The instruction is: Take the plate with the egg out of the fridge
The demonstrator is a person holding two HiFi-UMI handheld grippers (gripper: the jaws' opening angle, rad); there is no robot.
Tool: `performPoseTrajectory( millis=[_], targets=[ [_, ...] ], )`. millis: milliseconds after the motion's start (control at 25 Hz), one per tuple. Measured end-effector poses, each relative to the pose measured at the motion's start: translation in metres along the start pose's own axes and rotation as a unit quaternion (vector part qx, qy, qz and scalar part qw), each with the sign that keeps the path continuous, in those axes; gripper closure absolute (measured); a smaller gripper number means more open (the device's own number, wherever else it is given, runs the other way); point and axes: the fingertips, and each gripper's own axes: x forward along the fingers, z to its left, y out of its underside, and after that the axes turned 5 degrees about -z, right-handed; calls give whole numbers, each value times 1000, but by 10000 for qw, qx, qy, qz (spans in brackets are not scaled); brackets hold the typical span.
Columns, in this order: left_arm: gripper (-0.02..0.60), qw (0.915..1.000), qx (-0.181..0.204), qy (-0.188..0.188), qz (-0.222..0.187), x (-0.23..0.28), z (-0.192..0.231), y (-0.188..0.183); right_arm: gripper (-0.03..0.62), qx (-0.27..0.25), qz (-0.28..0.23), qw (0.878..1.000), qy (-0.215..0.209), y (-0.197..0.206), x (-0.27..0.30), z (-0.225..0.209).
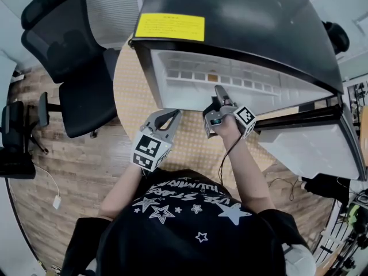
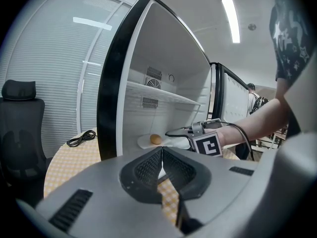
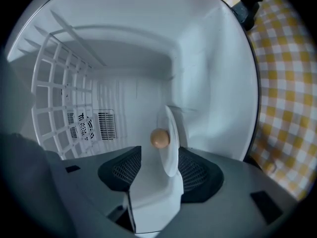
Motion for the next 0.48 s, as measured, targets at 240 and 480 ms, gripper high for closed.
performPoseTrajectory(
  millis=[240,480],
  targets=[
    [572,10000,15,-34,2,-1,3,1,355,172,-52,9998,41,1,0,0],
    [572,10000,-33,-68,-22,-1,7,1,392,194,26,9998,-63,6,-1,5]
  ],
)
